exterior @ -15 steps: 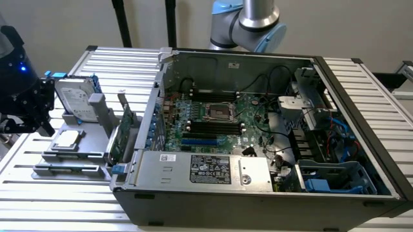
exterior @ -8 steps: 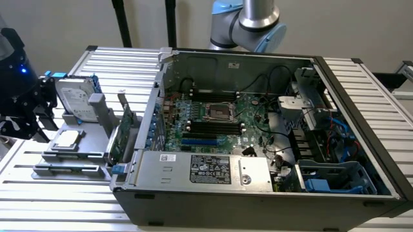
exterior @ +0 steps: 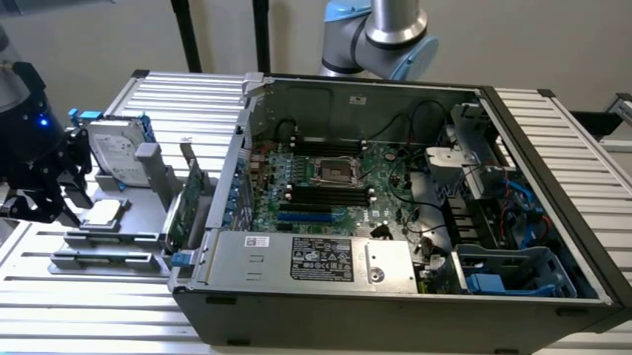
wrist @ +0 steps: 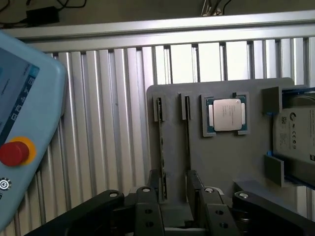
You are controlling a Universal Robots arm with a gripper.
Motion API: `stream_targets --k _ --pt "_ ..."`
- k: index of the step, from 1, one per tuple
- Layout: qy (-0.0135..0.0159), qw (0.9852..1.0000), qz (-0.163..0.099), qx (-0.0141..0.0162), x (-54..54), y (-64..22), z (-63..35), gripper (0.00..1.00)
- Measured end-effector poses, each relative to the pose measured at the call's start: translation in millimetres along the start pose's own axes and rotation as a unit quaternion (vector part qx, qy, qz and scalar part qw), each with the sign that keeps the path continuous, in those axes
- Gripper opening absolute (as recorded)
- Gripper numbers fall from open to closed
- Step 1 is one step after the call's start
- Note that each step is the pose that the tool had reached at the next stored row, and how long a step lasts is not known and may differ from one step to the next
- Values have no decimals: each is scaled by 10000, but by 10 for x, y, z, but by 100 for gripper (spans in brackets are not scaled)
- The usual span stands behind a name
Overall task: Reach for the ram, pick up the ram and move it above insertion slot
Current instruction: 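Pick up the ram and move it above insertion slot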
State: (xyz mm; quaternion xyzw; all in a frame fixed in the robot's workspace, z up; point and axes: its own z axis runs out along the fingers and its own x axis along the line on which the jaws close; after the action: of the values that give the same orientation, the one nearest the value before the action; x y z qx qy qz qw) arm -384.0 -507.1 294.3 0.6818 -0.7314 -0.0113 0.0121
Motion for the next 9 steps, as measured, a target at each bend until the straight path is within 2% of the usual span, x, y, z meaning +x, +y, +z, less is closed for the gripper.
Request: stream_targets --k 9 --pt "0 10000 -24 0 6 -6 164 36"
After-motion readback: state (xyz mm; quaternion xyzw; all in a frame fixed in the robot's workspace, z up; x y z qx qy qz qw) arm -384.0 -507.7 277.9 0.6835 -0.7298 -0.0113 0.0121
